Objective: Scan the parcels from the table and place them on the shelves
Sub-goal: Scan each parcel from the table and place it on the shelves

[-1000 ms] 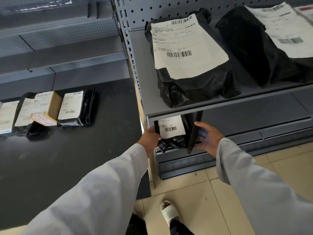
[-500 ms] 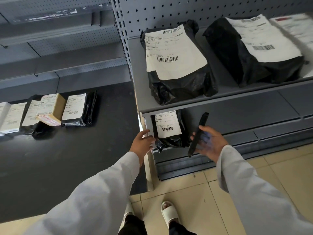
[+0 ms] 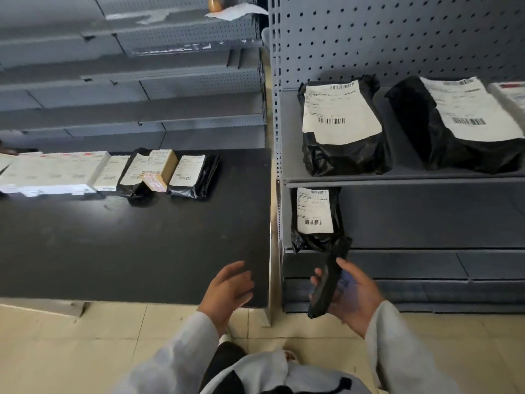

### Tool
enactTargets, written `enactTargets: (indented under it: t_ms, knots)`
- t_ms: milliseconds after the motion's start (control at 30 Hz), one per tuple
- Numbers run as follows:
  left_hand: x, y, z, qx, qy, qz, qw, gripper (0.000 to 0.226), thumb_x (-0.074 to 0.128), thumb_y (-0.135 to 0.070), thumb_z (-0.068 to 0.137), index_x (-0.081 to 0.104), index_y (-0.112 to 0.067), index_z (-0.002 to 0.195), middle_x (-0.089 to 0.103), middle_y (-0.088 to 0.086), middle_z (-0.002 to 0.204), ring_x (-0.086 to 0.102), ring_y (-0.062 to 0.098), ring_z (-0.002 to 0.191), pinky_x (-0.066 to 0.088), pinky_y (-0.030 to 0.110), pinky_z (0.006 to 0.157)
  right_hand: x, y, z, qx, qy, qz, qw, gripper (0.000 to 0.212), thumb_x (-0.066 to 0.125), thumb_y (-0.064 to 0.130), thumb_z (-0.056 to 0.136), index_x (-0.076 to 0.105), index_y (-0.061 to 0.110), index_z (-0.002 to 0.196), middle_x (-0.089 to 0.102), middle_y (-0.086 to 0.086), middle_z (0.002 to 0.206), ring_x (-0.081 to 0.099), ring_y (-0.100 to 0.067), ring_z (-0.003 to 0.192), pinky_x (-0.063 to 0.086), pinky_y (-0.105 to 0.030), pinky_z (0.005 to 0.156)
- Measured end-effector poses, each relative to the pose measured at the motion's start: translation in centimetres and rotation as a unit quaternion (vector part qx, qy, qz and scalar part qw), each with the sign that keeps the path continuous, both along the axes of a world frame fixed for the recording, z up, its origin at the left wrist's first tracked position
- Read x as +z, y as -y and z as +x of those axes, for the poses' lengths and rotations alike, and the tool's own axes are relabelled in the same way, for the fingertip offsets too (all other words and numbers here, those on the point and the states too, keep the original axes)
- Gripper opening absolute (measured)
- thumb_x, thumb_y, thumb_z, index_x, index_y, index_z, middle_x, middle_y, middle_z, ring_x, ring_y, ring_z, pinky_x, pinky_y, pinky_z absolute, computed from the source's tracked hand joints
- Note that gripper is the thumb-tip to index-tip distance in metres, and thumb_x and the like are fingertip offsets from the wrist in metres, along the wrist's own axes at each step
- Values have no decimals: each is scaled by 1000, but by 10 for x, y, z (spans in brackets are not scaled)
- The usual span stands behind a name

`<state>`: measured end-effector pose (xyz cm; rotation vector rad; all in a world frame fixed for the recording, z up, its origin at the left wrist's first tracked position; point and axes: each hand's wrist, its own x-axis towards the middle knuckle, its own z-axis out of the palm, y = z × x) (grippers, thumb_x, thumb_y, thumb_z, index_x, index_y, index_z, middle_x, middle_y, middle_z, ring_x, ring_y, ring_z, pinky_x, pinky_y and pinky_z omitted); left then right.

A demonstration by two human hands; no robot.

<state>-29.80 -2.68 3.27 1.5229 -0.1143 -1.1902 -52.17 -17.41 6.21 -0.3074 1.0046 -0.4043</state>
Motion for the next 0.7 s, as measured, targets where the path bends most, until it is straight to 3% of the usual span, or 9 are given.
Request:
enactTargets:
  t_ms: [133, 233, 400, 700]
  knots:
    - [13, -17, 9, 59, -21, -21, 998, 33, 61, 2, 89, 58, -7, 121, 63, 23, 117, 63, 38, 103, 52, 43, 85, 14, -8, 36, 61, -4, -11, 998, 44, 72, 32, 71, 65, 7, 106, 67, -13, 96, 65, -32, 96, 49, -55, 93]
    - [25, -29, 13, 95, 2, -3, 996, 26, 60, 0, 92, 62, -11, 115, 67, 17, 106, 66, 28, 93, 55, 33, 73, 18, -12, 63, 106, -3, -11, 994, 43, 71, 31, 69, 66, 7, 104, 66, -13, 93, 63, -30, 90, 48, -50, 88]
    - [26, -57, 34, 136, 18, 43, 990, 28, 57, -2, 93, 64, -14, 117, 66, 14, 107, 65, 24, 92, 56, 34, 76, 19, -20, 106, 151, -16, 1, 988, 58, 76, 30, 69, 62, 12, 122, 64, -13, 109, 64, -33, 98, 52, -52, 85]
    - [10, -83, 92, 174, 9, 83, 981, 25, 59, -3, 93, 65, -15, 114, 69, 8, 100, 69, 18, 84, 57, 31, 71, 13, -31, 175, 191, -27, 16, 981, 53, 71, 27, 68, 61, 10, 117, 64, -15, 107, 62, -33, 98, 50, -56, 86]
